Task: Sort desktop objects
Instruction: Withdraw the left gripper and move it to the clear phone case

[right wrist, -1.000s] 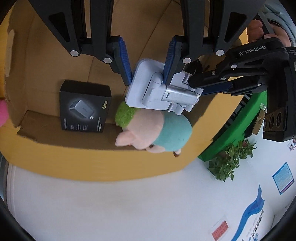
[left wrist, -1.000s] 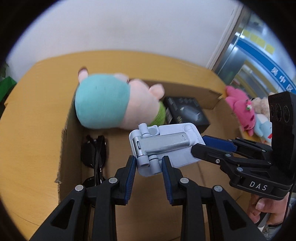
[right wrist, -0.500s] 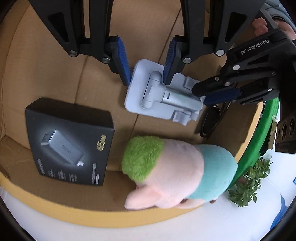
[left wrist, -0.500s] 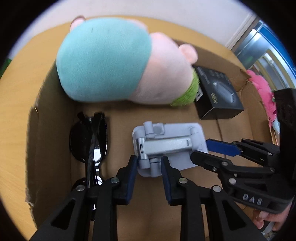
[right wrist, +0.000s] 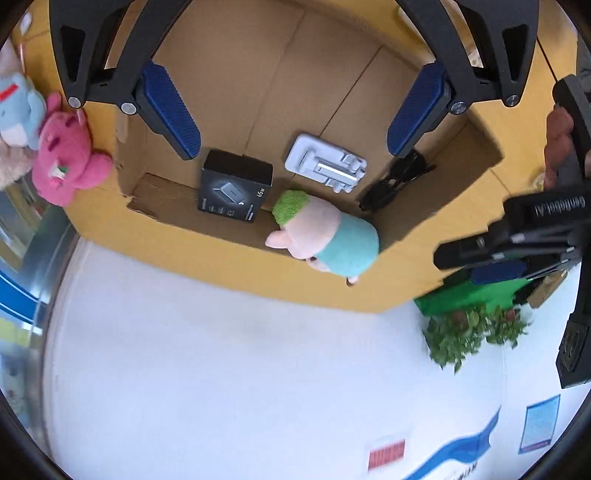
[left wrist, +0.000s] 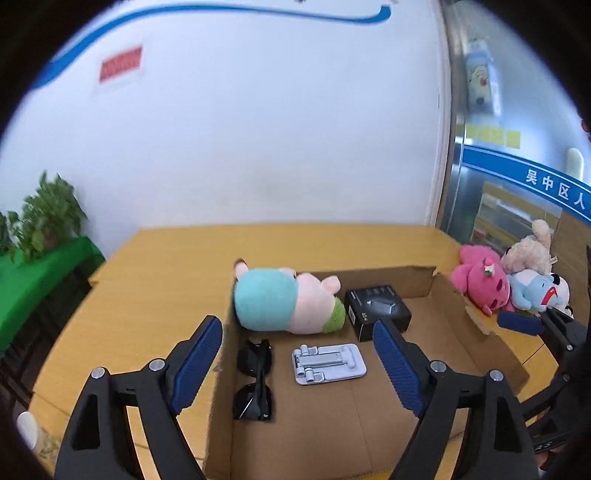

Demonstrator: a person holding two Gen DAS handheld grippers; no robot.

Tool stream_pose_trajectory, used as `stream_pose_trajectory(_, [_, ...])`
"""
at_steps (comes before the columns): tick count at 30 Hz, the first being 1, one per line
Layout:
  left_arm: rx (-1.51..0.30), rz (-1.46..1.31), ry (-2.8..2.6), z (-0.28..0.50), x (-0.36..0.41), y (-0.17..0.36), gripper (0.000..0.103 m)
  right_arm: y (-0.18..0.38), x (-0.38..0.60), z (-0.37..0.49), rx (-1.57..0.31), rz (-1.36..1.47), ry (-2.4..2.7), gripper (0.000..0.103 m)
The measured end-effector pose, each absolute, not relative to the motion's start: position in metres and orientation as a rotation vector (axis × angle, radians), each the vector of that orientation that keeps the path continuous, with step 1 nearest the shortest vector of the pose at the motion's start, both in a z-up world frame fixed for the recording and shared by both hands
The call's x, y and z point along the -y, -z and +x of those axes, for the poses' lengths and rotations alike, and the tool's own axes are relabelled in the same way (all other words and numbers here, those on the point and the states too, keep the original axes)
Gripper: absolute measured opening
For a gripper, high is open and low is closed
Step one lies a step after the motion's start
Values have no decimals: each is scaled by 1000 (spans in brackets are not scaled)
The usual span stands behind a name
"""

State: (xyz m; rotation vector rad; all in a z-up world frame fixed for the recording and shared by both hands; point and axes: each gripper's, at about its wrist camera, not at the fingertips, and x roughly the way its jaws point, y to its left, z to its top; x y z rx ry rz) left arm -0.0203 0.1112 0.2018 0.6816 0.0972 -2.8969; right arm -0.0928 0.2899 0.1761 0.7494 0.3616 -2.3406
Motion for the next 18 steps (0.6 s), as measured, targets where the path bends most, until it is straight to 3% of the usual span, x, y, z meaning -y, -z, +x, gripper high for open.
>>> stream_pose_trajectory(12, [-20,703,2927,25,-177,-170,84,-174,-355,-11,-321,657,2518,103])
stream_pose_trajectory(18, [6,770,2888,38,-175,-153,84,-161,-370,7,-244,695,2478,103])
